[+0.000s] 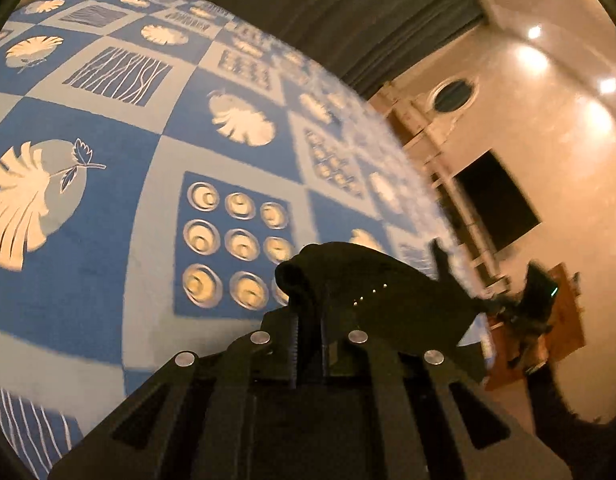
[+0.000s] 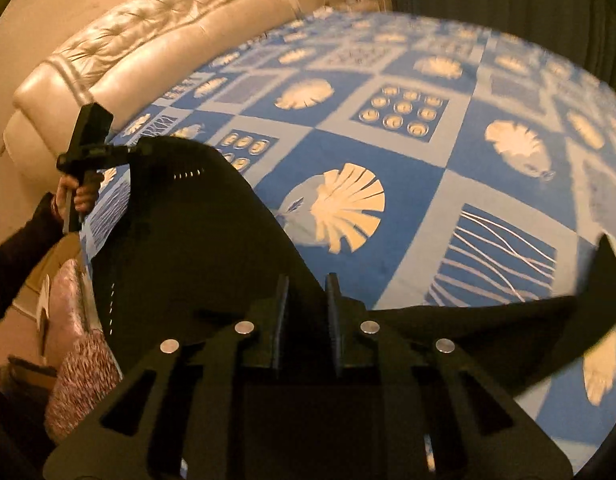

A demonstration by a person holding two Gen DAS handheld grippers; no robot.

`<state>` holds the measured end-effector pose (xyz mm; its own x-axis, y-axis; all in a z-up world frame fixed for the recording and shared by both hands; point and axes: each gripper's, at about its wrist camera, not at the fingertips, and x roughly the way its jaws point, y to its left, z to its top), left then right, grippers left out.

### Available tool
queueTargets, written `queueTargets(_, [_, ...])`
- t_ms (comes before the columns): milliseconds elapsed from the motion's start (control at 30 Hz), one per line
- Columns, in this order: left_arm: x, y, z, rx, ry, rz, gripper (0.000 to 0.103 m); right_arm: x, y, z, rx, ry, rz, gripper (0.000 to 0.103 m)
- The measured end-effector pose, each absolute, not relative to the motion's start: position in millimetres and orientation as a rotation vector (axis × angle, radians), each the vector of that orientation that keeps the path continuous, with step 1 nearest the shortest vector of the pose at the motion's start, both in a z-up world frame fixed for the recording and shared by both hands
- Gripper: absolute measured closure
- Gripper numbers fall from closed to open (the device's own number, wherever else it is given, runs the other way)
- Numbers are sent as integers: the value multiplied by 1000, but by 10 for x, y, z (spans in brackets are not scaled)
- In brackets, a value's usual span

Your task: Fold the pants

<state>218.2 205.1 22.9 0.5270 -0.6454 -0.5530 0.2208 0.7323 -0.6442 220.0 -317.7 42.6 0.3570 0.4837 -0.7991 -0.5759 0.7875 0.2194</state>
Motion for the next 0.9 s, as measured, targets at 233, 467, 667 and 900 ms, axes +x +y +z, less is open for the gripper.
queueTargets(233, [1212, 2133, 304, -601, 837, -597, 95, 1086, -3216, 225, -210, 921, 614, 86])
queueTargets(467, [470, 2074, -317, -565, 1046, -463, 83, 585, -3241, -416, -139, 1051, 570, 82])
queueTargets(667, [38, 2239, -477, -707, 1039, -356, 68, 409, -3487, -374, 125, 1061, 554, 37])
queueTargets(900, [-183, 2220, -404, -939, 900, -287, 68, 461, -3945, -612, 608, 1112, 495, 35])
